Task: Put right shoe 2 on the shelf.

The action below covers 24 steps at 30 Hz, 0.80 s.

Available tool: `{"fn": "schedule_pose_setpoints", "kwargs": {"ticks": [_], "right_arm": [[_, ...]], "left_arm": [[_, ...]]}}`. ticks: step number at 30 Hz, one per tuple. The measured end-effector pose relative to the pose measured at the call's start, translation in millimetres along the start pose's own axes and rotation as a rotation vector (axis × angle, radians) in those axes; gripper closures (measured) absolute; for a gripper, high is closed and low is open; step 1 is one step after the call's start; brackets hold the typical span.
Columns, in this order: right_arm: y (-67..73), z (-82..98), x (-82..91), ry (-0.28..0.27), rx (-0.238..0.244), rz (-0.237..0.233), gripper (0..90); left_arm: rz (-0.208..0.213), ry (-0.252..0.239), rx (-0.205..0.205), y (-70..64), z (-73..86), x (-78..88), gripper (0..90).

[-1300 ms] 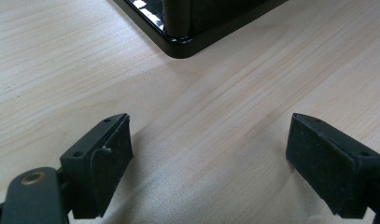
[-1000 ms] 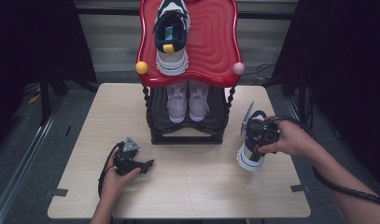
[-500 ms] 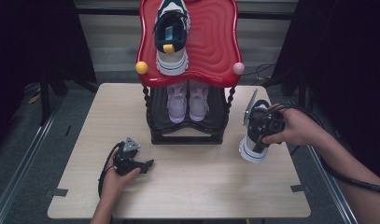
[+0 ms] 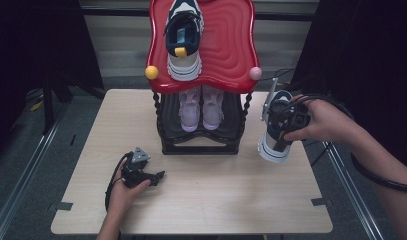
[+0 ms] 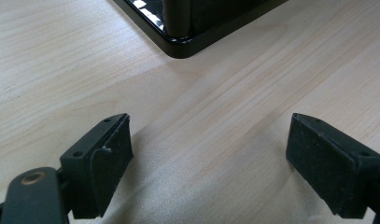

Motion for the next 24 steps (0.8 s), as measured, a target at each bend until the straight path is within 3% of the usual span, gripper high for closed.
{"fn": "schedule_pose_setpoints", "kwargs": {"ticks": [14, 24], "right_arm": [[-11.7, -7.8, 53.4, 0.01, 0.027, 0.049, 74.2], [-17.5, -18.0, 85.7, 0.034, 0.04, 0.032, 74.2]], "left_arm": [[0.0, 0.005, -0.006, 0.4, 0.2, 0.4, 13.9], [0.003, 0.002, -0.008, 0.6, 0.3, 0.2, 13.8]]}}
Point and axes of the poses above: each handheld gripper's, and its own axes: x roughly backward along the jaws, z roughly out of its underside, y roughly to its left, the point moved 6 cm from there along -x, roughly forward along the jaws, and after that the axes turned 12 degrees about z, right-handed, at the moved point
